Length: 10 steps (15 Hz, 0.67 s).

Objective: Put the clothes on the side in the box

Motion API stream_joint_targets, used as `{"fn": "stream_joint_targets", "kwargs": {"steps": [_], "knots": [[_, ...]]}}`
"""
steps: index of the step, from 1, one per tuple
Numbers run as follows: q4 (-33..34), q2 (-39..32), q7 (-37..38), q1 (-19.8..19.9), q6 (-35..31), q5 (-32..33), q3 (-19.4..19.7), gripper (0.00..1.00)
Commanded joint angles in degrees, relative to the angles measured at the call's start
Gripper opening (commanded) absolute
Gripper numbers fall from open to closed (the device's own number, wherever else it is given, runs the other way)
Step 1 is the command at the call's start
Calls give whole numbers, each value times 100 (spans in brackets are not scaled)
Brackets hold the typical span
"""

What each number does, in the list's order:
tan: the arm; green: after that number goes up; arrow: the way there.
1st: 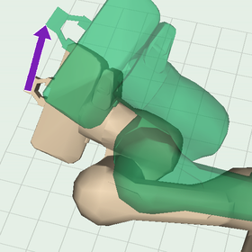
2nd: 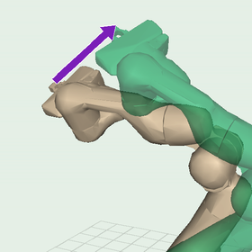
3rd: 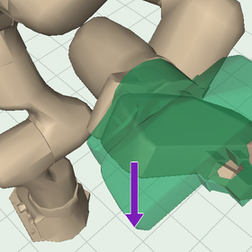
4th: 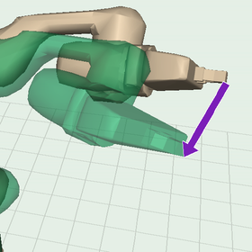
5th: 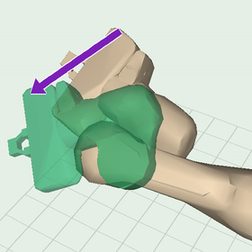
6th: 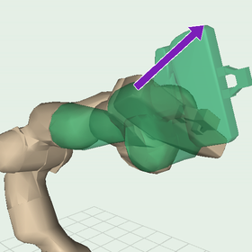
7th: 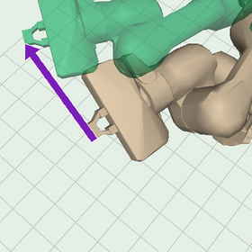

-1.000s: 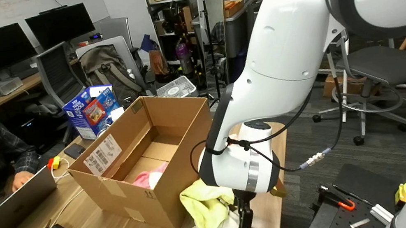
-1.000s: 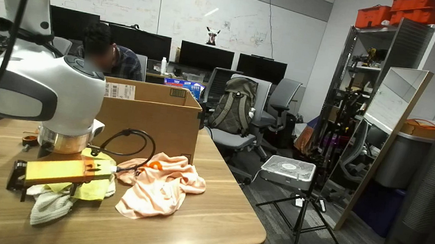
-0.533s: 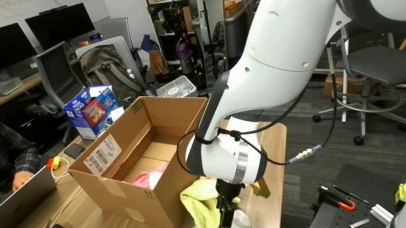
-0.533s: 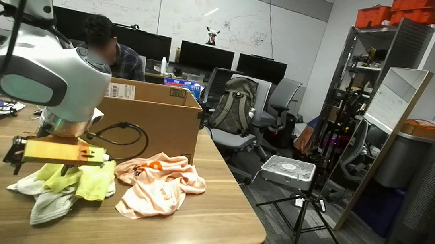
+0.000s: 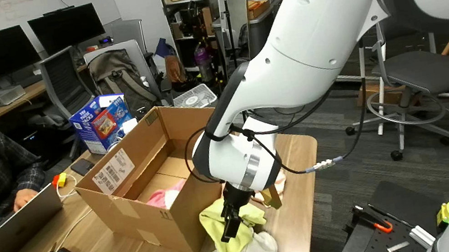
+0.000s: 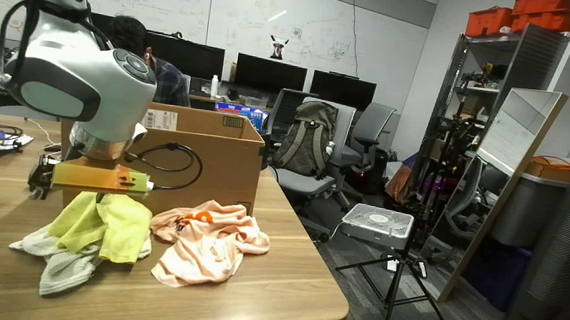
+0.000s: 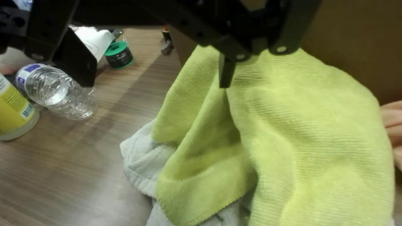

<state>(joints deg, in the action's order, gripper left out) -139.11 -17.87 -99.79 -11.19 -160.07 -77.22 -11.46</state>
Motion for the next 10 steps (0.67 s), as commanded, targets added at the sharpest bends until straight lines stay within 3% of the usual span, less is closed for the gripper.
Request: {"fn": "stream_joint_targets", "kwargs": {"steps": [1, 10], "knots": [[99, 3, -392, 73, -5, -267, -27, 100], [141, -258, -748, 45, -212, -303, 12, 100]]}}
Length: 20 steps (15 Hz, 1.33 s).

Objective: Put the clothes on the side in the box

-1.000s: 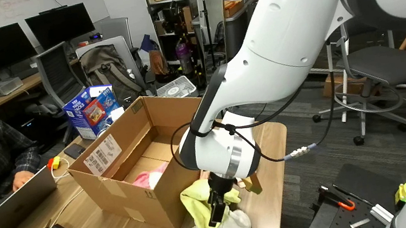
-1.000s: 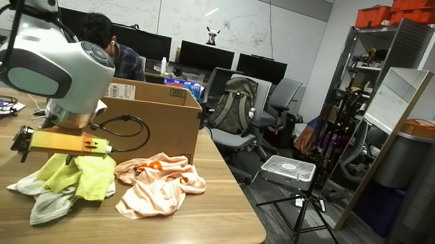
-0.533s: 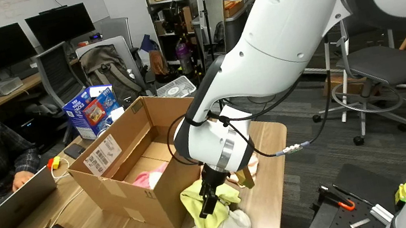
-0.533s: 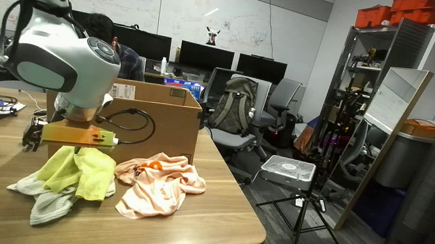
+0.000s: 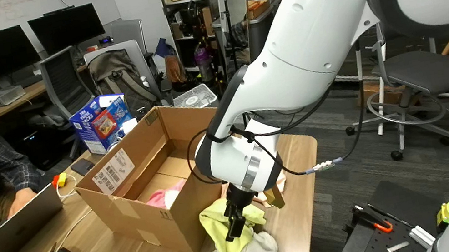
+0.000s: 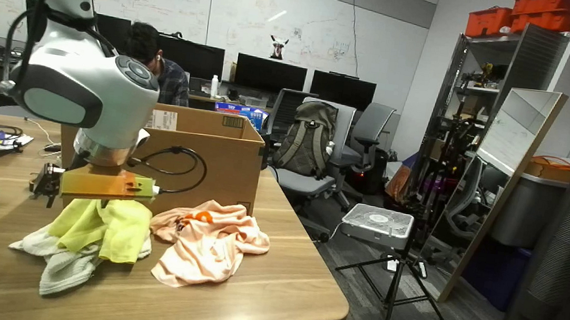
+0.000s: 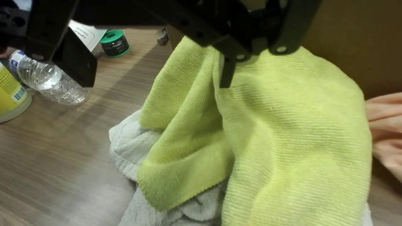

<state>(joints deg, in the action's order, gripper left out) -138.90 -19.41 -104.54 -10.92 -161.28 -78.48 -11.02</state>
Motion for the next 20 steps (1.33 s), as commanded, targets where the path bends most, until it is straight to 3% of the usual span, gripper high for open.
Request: {"fn": "stream_joint_targets", "kwargs": {"steps": [1, 20], "knots": [[139, -133, -285, 12, -97, -188, -37, 100], [1015, -1199, -1656, 68, -675, -909, 79, 100]]}}
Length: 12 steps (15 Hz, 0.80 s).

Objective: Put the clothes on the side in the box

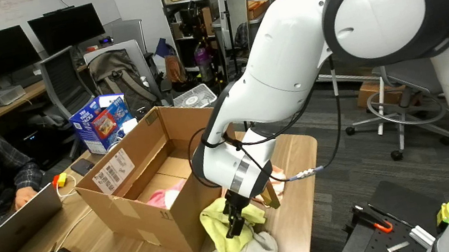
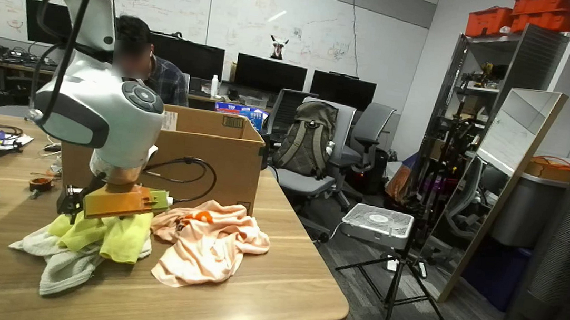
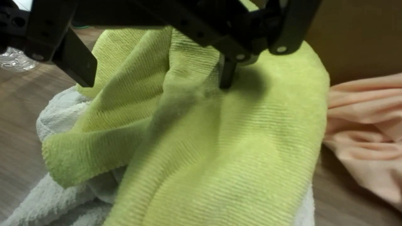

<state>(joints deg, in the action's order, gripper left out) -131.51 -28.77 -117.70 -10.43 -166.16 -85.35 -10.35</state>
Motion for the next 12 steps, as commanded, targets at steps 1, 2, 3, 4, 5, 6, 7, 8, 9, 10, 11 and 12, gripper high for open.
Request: {"fn": "stream_joint_targets", "kwargs": {"steps": [1, 2, 3, 4, 5, 6, 7, 8, 9, 10, 11, 12], "knots": [[320, -327, -400, 26, -210, -235, 29, 100], [369, -397, -454, 36, -249, -255, 52, 100], [410, -459, -541, 49, -267, -284, 72, 100], [444, -508, -627, 60, -290, -302, 98, 100], [461, -553, -696, 69, -315, -327, 120, 100], [488, -601, -776, 89, -324, -352, 141, 100], [503, -639, -838, 105, -327, -373, 159, 100], [516, -677, -889, 121, -318, -384, 180, 100], [515, -698, -925, 133, -315, -385, 201, 100], [537, -737, -963, 144, -317, -390, 220, 100], [554, -769, -988, 156, -320, -393, 236, 100], [539, -770, -998, 160, -331, -394, 245, 100]]}}
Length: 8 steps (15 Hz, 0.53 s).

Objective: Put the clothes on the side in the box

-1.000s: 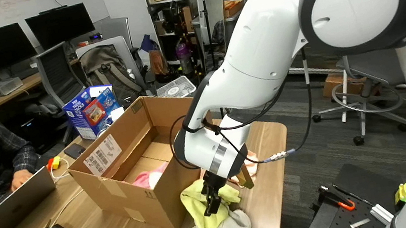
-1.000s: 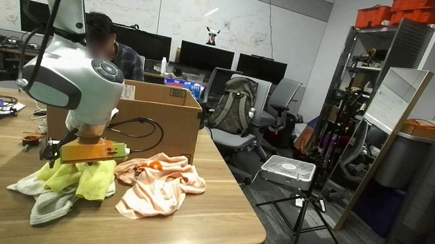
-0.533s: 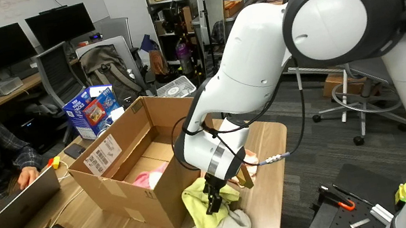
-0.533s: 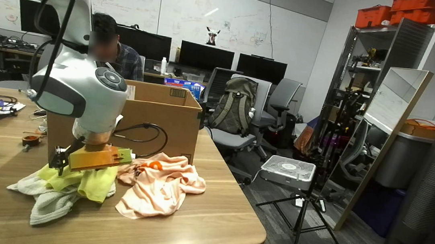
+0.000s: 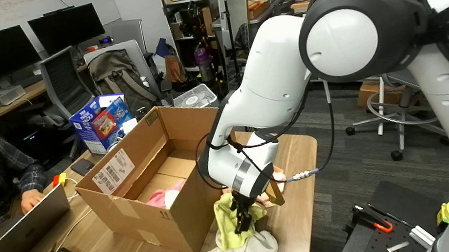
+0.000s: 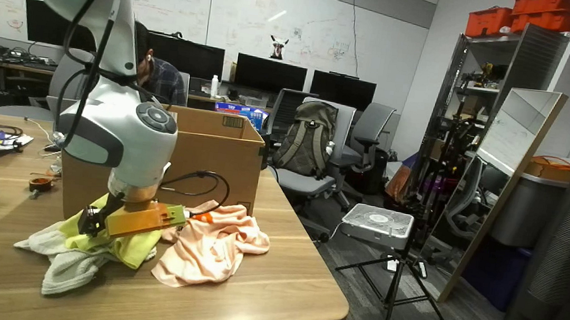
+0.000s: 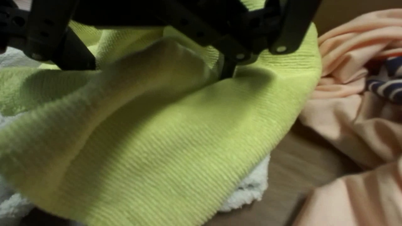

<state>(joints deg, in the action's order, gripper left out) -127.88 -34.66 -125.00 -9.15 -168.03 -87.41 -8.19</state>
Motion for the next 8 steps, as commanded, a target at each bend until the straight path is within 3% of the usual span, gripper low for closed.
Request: {"fn": "stream_joint_targets", "kwargs": {"steps": [1, 3, 4, 5, 8], "knots": [[179, -194, -277, 41, -145, -188, 36, 100], [196, -222, -307, 52, -145, -188, 47, 100], [181, -214, -298, 49, -147, -181, 49, 92], [167, -212, -265, 38, -161, -162, 56, 74], [182, -211, -243, 35, -179, -167, 69, 51]]}}
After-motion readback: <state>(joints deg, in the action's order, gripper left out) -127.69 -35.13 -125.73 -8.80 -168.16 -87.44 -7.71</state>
